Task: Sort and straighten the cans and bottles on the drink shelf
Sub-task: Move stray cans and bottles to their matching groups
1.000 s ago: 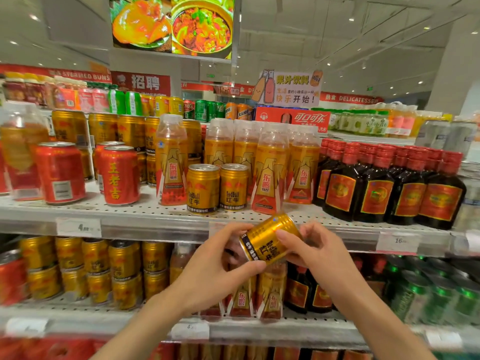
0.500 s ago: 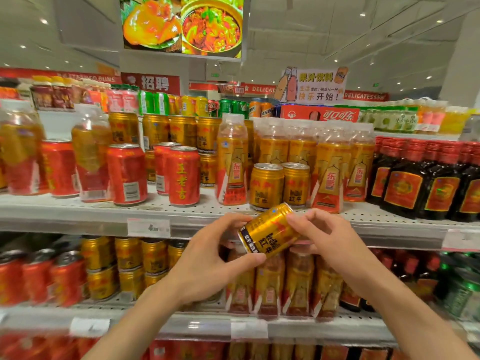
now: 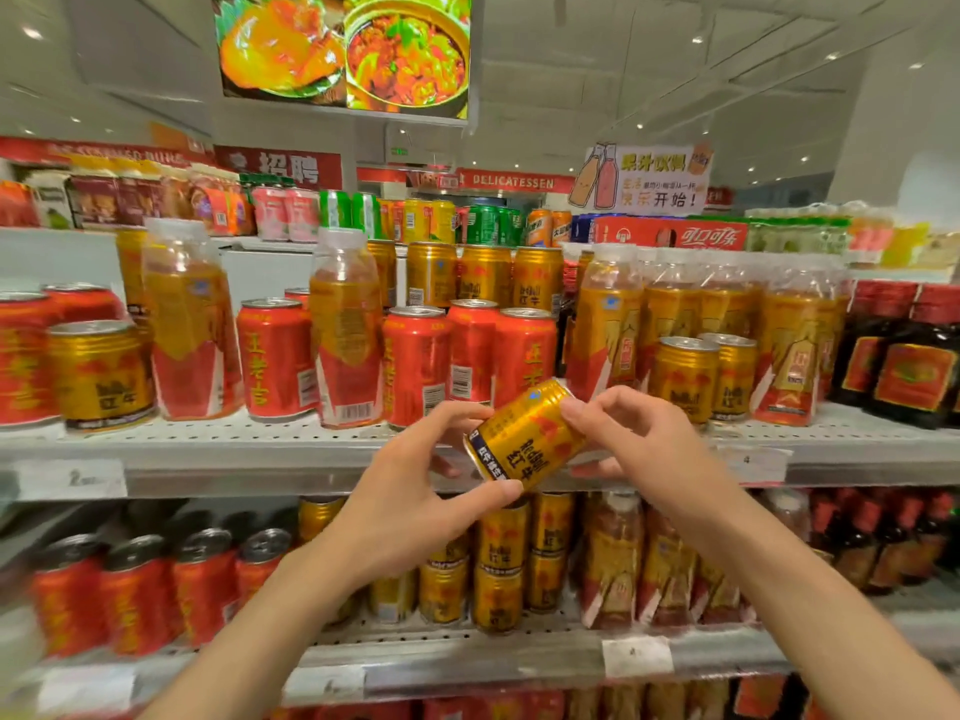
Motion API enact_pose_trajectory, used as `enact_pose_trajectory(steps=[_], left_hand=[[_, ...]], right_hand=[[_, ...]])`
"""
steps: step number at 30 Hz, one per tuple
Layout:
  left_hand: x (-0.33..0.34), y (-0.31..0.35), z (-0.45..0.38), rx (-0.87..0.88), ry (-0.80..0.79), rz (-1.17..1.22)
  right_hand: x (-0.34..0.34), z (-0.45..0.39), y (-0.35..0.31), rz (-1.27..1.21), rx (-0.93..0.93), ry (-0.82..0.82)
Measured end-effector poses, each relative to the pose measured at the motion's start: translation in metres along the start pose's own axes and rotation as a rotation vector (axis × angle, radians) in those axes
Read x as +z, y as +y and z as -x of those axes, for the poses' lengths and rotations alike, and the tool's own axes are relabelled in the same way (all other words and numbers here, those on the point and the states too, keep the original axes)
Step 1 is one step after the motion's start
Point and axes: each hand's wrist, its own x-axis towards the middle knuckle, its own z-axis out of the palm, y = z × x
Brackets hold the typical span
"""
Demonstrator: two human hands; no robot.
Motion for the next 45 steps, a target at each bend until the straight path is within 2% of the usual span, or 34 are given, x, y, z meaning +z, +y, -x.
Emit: enact_pose_trajectory(steps=[8,19,25,29,33,40,45], left_hand=[[-0.011,-0.015,-0.009,0.075,0.064,-0.101],[-0.028,-0.006,-0.065,0.410,0.134,-0.653],[-0.014,0.007,-0.113,0.450,0.099,-0.956],[-0.012,0.010,-0.133,0.349,0.008,-0.972],[-0.013,0.019,-0.137,0.285,-0.050,-0.883],[-0.023,0.024,-0.140,0.258,-0.074,-0.803],[-0.025,0.019,-0.135,0.316,-0.029,-0.692]], right_hand=[[0.019,-0.020,-0.021,0.158,-0.117,0.039],[-0.027,-0.043,-0.020,0.477,-0.160,0.153],[-0.023,-0.055,-0.007,0.583,-0.193,0.215],[-0.023,-0.053,-0.004,0.592,-0.262,0.253],[-0.023,-0.056,-0.001,0.579,-0.280,0.249],[-0.025,-0.060,0.004,0.499,-0.278,0.188],[-0.033,-0.058,0.007,0.539,-0.314,0.142]])
